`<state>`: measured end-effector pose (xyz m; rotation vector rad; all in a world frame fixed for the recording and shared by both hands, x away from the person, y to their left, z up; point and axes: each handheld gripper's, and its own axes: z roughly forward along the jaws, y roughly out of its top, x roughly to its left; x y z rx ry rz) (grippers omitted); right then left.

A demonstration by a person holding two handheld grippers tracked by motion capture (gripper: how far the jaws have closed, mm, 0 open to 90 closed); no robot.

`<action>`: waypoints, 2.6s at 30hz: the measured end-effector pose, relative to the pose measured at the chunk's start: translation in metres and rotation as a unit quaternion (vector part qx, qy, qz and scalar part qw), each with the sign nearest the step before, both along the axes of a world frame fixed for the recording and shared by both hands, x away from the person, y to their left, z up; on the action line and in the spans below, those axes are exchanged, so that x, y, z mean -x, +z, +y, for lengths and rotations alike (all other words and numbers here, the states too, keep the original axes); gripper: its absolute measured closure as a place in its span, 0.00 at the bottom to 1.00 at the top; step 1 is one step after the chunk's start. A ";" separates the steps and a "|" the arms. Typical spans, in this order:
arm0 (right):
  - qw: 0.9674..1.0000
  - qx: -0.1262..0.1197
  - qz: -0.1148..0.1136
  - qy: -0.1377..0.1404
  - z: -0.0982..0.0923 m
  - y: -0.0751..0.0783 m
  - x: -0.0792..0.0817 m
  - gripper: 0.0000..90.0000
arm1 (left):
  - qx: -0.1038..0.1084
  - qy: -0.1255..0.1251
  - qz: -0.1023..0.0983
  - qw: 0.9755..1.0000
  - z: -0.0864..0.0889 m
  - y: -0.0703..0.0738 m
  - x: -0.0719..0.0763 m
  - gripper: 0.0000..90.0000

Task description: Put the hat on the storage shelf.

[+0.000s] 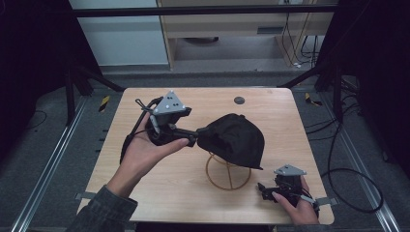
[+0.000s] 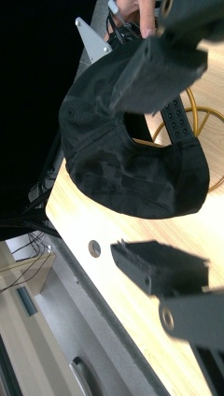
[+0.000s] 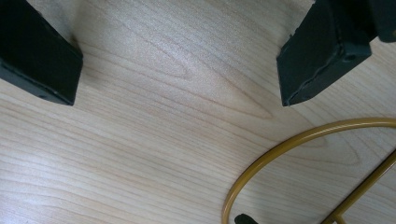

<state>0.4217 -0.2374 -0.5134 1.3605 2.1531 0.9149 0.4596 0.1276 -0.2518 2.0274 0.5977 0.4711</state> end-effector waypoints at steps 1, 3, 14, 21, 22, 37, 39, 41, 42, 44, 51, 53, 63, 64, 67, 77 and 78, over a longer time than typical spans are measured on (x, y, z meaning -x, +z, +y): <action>1.000 0.000 -0.001 0.000 0.000 0.000 0.000 0.00 | 0.001 0.002 0.000 1.000 0.003 -0.001 0.000 0.19; 1.000 -0.002 0.002 -0.002 0.000 0.000 0.000 0.00 | 0.000 0.008 -0.001 1.000 0.009 -0.005 0.000 0.14; 1.000 -0.002 0.002 -0.003 0.000 0.000 0.000 0.00 | 0.001 0.020 0.022 1.000 0.046 -0.022 -0.002 0.06; 1.000 -0.002 0.002 -0.003 0.000 0.000 0.000 0.00 | 0.004 0.035 0.032 0.999 0.067 -0.039 -0.006 0.05; 1.000 -0.002 0.002 -0.003 0.001 0.000 0.000 0.00 | 0.003 0.038 0.032 0.999 0.069 -0.042 -0.006 0.05; 1.000 -0.002 0.002 -0.003 0.001 0.000 0.000 0.00 | -0.021 0.078 0.061 0.995 0.105 -0.088 -0.015 0.06; 1.000 -0.002 0.002 -0.003 0.001 0.000 0.000 0.00 | -0.023 0.081 0.063 0.994 0.107 -0.094 -0.015 0.05; 1.000 -0.002 0.002 -0.003 0.001 0.000 0.000 0.00 | -0.026 0.084 0.064 0.994 0.110 -0.100 -0.015 0.05; 1.000 -0.002 0.002 -0.003 0.001 0.000 0.000 0.00 | -0.026 0.085 0.065 0.994 0.111 -0.103 -0.015 0.06; 1.000 -0.002 0.002 -0.003 0.000 0.000 0.000 0.00 | -0.029 0.089 0.069 0.993 0.114 -0.110 -0.015 0.05; 1.000 -0.001 0.002 -0.003 0.000 0.000 0.000 0.00 | -0.038 0.099 0.079 0.991 0.122 -0.135 -0.014 0.06; 1.000 -0.002 0.002 -0.003 0.001 0.000 0.000 0.00 | -0.042 0.102 0.082 0.991 0.124 -0.142 -0.014 0.06; 1.000 -0.002 0.002 -0.003 0.001 0.000 0.000 0.00 | -0.059 0.113 0.099 0.987 0.131 -0.175 -0.012 0.05; 1.000 -0.002 0.002 -0.003 0.001 0.000 0.000 0.00 | -0.060 0.115 0.100 0.986 0.132 -0.178 -0.012 0.05; 1.000 -0.002 0.002 -0.003 0.001 0.000 0.000 0.00 | -0.060 0.117 0.106 0.986 0.135 -0.187 -0.011 0.05; 1.000 -0.002 0.002 -0.003 0.001 0.000 0.000 0.00 | -0.057 0.135 0.117 0.982 0.148 -0.211 -0.012 0.06; 1.000 -0.002 0.002 -0.003 0.001 0.000 0.000 0.00 | -0.056 0.137 0.117 0.982 0.150 -0.213 -0.012 0.06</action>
